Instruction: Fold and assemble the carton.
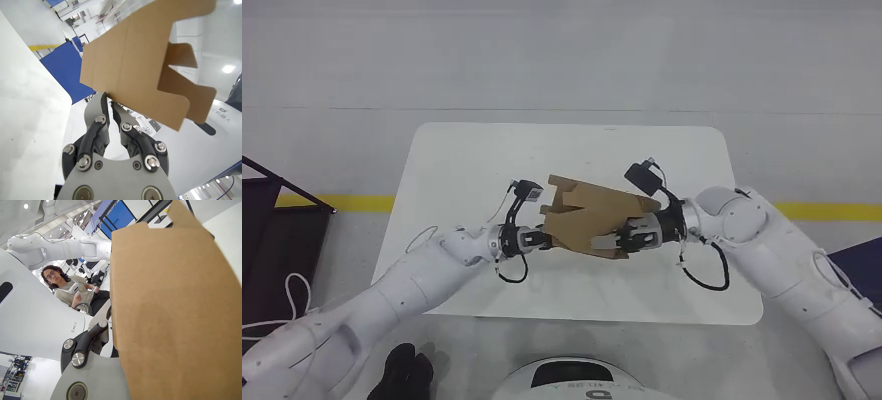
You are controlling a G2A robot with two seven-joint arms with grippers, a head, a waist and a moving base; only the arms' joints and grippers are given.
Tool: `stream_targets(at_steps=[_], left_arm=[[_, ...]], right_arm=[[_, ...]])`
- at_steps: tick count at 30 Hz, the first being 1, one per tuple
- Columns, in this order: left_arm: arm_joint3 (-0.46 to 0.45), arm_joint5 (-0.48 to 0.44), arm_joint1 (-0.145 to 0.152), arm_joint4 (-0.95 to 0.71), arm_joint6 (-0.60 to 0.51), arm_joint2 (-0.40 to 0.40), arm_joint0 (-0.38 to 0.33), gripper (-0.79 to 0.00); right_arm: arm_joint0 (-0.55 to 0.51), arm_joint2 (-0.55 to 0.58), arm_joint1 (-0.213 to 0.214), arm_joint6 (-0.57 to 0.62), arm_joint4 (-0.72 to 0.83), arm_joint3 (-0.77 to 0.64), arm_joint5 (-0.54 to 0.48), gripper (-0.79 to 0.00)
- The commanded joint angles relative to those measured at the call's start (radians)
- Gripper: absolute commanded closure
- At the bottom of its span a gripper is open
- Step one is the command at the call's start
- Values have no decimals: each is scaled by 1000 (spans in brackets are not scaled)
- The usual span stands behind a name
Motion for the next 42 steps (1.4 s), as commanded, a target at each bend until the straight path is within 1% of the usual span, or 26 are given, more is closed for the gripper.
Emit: stream_targets(at_steps=[1,6,10,15,17,20,21,22,24,28,29,30,31,33,35,36,38,39,40,42], left_arm=[[5,0,0,12,0,-5,1,0],[9,0,-2,38,0,-11,8,0],[26,0,2,58,0,-20,18,0],[49,0,21,41,0,-61,44,0],[46,0,32,28,0,-85,59,0],[24,0,49,-7,0,-129,89,0],[21,0,51,-13,0,-134,93,-86],[21,0,51,-13,0,-134,93,-296],[21,0,51,-13,0,-134,93,-785],[21,0,51,-13,0,-134,93,-785],[20,4,51,-11,5,-135,95,-785],[16,14,51,1,23,-142,99,-785],[13,16,50,14,39,-151,106,-785],[9,19,51,34,56,-163,122,-785],[9,24,50,42,61,-173,136,-640],[8,26,50,44,60,-177,141,-613],[1,29,48,42,49,-184,149,-631],[-9,27,46,34,39,-187,152,-653],[-20,24,44,21,27,-189,155,-693],[-43,16,40,-17,-5,-194,158,-717]], right_arm=[[1,-6,-2,6,7,-1,6,0],[4,-7,-4,11,18,9,11,0],[6,26,3,-2,33,25,-2,0],[-11,105,30,-15,102,36,-15,0],[-24,155,41,-33,159,75,-33,0],[-24,155,41,-33,159,75,-33,0],[-24,155,41,-33,159,75,-33,0],[-24,155,41,-33,159,75,-33,0],[-24,155,41,-33,159,75,-33,0],[-24,155,41,-33,159,75,-33,0],[-38,146,39,-47,185,65,-14,0],[-48,138,35,-45,229,55,-5,0],[-56,130,31,-28,293,49,-17,0],[-63,111,21,1,447,34,1,0],[-62,110,14,30,545,32,30,0],[-62,112,10,48,589,29,48,0],[-68,123,1,94,676,13,94,0],[-71,131,-4,127,718,5,126,0],[-75,143,-9,159,748,4,159,0],[-84,162,-22,226,795,5,226,0]])
